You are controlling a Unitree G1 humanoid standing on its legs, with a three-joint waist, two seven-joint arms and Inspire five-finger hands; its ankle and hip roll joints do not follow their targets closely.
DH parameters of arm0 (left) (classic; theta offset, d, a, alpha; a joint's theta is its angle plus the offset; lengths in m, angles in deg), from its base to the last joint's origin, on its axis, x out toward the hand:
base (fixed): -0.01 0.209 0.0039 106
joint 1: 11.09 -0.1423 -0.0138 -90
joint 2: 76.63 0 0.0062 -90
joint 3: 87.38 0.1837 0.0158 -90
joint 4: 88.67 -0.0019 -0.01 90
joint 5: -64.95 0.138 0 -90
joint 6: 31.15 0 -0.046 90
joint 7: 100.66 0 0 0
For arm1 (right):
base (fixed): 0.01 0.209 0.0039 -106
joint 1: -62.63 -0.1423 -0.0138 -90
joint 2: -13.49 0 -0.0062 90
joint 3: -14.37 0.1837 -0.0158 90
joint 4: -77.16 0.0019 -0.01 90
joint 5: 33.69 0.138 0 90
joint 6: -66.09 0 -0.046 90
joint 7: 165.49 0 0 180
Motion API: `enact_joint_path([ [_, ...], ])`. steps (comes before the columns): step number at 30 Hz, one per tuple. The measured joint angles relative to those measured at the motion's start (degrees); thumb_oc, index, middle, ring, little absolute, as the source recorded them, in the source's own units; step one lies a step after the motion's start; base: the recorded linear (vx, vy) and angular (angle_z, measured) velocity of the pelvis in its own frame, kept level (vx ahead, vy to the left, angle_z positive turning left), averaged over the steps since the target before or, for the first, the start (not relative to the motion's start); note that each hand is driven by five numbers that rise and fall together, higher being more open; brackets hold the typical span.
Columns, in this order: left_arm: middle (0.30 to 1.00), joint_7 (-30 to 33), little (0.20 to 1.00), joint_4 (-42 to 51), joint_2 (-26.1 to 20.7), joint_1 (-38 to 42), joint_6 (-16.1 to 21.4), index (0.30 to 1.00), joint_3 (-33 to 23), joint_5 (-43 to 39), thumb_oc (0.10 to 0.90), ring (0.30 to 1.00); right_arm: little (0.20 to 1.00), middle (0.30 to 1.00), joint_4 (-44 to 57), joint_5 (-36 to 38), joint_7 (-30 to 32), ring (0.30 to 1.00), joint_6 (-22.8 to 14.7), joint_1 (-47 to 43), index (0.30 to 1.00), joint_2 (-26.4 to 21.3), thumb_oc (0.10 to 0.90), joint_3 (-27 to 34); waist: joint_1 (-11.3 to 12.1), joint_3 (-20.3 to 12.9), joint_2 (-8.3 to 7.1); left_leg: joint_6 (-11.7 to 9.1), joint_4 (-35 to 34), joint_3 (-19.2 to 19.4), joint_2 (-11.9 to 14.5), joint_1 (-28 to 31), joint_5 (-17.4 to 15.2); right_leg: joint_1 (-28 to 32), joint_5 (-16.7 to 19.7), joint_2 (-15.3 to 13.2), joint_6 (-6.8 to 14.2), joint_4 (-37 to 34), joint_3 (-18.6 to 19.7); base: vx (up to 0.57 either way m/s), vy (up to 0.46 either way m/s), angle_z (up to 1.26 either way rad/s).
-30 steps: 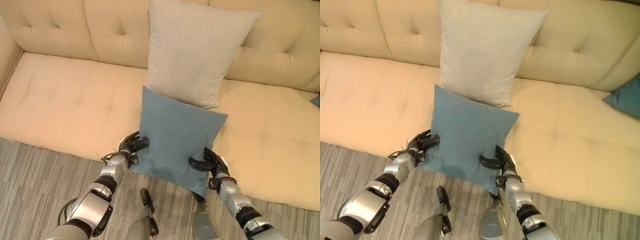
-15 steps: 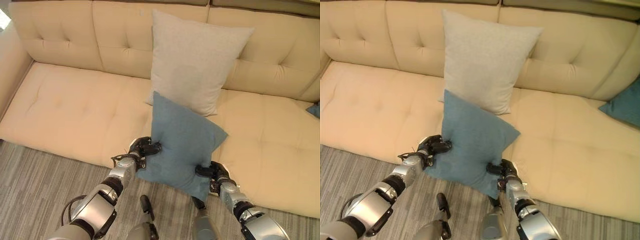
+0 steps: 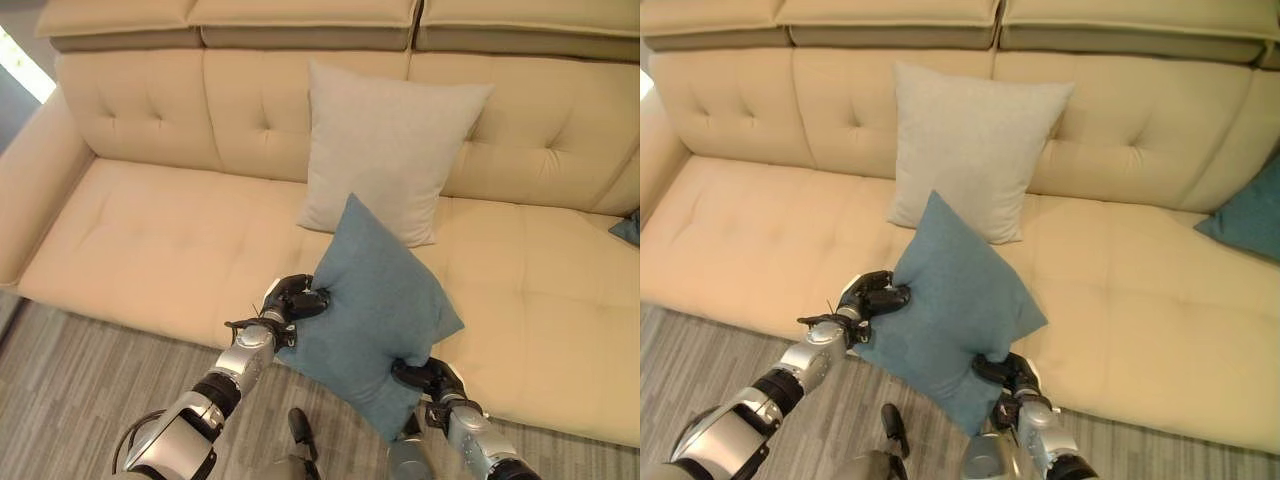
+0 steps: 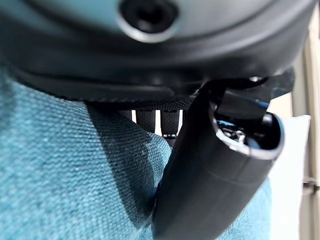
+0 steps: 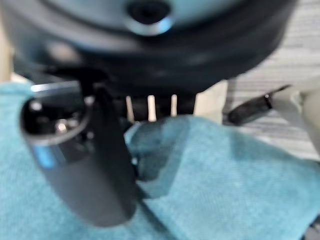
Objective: Pick up all the scattered cushions and arrange them neatly on the sofa.
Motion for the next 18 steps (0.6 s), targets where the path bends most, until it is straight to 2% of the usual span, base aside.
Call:
enact_joint_path([
  [1,0.300,0.1,0.300,3.0,-1.0,-1.7,-0.3,0.300,-1.4,0.2,0.400,0.300,0.300,0.300,2.5,-2.1,0.2,0.300,0.9,0.8,0.300,-0.5,0.400,0.6,-0.4,0.3,0.42,0.3,-0.2,-0.3,-0.4,0.6,0.0,-0.6,0.0,-0.3,0.0,2.9,-4.8,-0.05,0.197,0.01],
  [4,0.300,0.0,0.300,7.3,-1.4,-5.4,-0.1,0.300,-3.0,0.3,0.400,0.300,0.300,0.300,6.1,-4.6,0.2,0.300,1.1,2.9,0.300,-0.7,0.400,1.7,0.3,0.3,0.28,0.5,-0.3,-0.7,-1.2,2.3,-0.3,0.4,-0.4,-0.6,-0.1,4.6,-7.6,-0.02,0.079,0.15],
  [5,0.300,0.0,0.300,9.3,-1.7,-8.1,0.0,0.300,-5.5,0.3,0.400,0.300,0.300,0.300,9.1,-5.8,0.3,0.300,1.1,4.3,0.300,-0.5,0.400,2.5,0.2,0.2,0.22,0.4,-0.7,-3.3,-1.3,2.5,0.3,1.2,-3.3,0.5,0.4,5.9,-5.7,-0.03,0.074,0.60],
  [6,0.300,0.0,0.300,9.4,-1.6,-8.8,-0.1,0.300,-6.8,0.4,0.400,0.300,0.300,0.300,9.4,-6.3,0.2,0.300,1.1,4.2,0.300,-0.2,0.400,2.5,0.5,0.2,0.33,0.7,-0.9,-5.4,-1.2,2.3,1.7,1.8,-5.5,2.0,-0.5,6.6,-4.4,-0.02,0.021,1.00],
  [7,0.300,0.1,0.300,9.5,-1.6,-9.5,-0.1,0.300,-7.7,0.9,0.400,0.300,0.300,0.300,9.6,-6.8,0.2,0.300,1.1,4.2,0.300,0.0,0.400,2.4,0.3,0.1,0.62,0.4,-0.9,-7.7,-0.2,1.8,2.2,2.6,-7.2,5.0,-2.3,6.8,-0.5,0.00,-0.015,1.25],
  [8,0.300,0.1,0.300,10.2,-2.0,-10.8,-0.3,0.300,-9.0,1.6,0.400,0.300,0.300,0.300,10.0,-7.1,0.3,0.300,1.1,4.3,0.300,-0.1,0.400,1.8,0.3,0.0,1.03,-0.6,-0.9,-11.2,0.5,1.5,3.2,4.4,-8.1,7.9,-4.2,6.1,1.9,0.00,-0.054,1.20],
  [9,0.300,0.2,0.300,10.8,-2.1,-11.7,-0.3,0.300,-9.1,2.0,0.400,0.300,0.300,0.300,10.3,-7.2,0.2,0.300,1.1,4.4,0.300,-0.1,0.400,1.6,0.6,-0.1,0.95,-0.6,-0.9,-12.1,0.9,1.3,3.2,4.8,-7.6,8.8,-5.2,6.1,1.7,0.00,-0.080,0.89],
  [11,0.300,0.2,0.300,14.0,-3.8,-15.8,-0.7,0.300,-11.3,2.5,0.400,0.300,0.300,0.300,11.2,-7.3,0.0,0.300,1.0,4.0,0.300,-0.3,0.400,0.7,4.4,-1.0,1.51,-0.5,-0.9,-13.6,2.3,0.8,3.9,5.2,-8.2,10.7,-6.4,7.4,-0.3,0.00,-0.087,0.47],
  [12,0.300,0.2,0.300,16.4,-4.1,-18.3,-0.7,0.300,-12.7,2.6,0.400,0.300,0.300,0.300,12.0,-7.5,-0.1,0.300,1.0,4.2,0.300,-0.7,0.400,0.2,5.1,-1.3,1.82,-0.7,-0.8,-15.2,2.5,0.4,4.1,5.6,-8.2,11.2,-6.7,7.6,-2.1,-0.11,-0.013,1.18],
  [13,0.300,0.1,0.300,18.2,-3.5,-20.1,-0.7,0.300,-13.1,2.6,0.400,0.300,0.300,0.300,12.7,-8.1,-0.1,0.300,0.9,4.6,0.300,-1.2,0.400,-0.1,5.2,-1.8,1.75,-1.3,1.1,-16.7,1.9,-2.0,5.6,6.6,-8.8,11.2,-7.5,7.0,-6.4,-0.20,0.058,1.70],
  [14,0.300,0.1,0.300,18.1,-2.2,-20.2,-0.7,0.300,-13.2,2.8,0.400,0.300,0.300,0.300,12.7,-8.2,-0.1,0.300,0.9,4.5,0.300,-1.7,0.400,-0.3,5.9,-2.6,2.06,-1.2,1.0,-16.5,1.7,-3.8,7.6,6.5,-9.1,11.6,-8.4,7.9,-9.2,-0.21,0.103,1.92],
  [15,0.300,0.2,0.300,18.3,-2.4,-20.5,-0.5,0.300,-13.7,3.2,0.400,0.300,0.300,0.300,12.8,-8.2,-0.1,0.300,0.9,3.9,0.300,-2.1,0.400,-0.6,6.9,-3.2,2.37,1.2,-0.2,-13.5,2.1,-4.9,5.1,5.4,-9.9,12.0,-9.4,8.8,-11.0,-0.17,0.148,1.38],
  [16,0.300,0.2,0.300,18.1,-2.9,-20.7,-0.7,0.300,-15.3,3.4,0.400,0.300,0.300,0.300,12.7,-8.2,-0.1,0.300,1.1,2.6,0.300,-1.7,0.400,-1.1,8.0,-3.4,1.35,2.8,-0.7,-6.5,3.9,-5.2,1.5,4.7,-9.8,11.0,-10.1,9.3,-12.9,-0.11,0.156,1.06],
  [17,0.300,0.4,0.300,17.4,-4.3,-20.9,-0.7,0.300,-16.0,3.6,0.400,0.300,0.300,0.300,12.8,-8.2,-0.5,0.300,1.0,1.3,0.300,-1.5,0.400,-2.0,8.6,-3.2,-1.26,5.0,2.3,-0.7,3.8,-6.7,-2.6,4.1,-9.7,8.3,-10.4,9.4,-14.4,-0.07,0.119,0.75],
  [18,0.300,0.4,0.300,17.1,-5.1,-21.3,-0.8,0.300,-16.9,3.6,0.400,0.300,0.300,0.300,12.9,-8.2,-0.8,0.300,1.1,0.6,0.300,-1.6,0.400,-2.9,9.1,-3.4,-2.31,5.2,4.7,1.3,3.8,-7.4,-3.1,4.1,-9.6,7.3,-10.4,9.4,-15.5,-0.02,0.190,0.75],
])
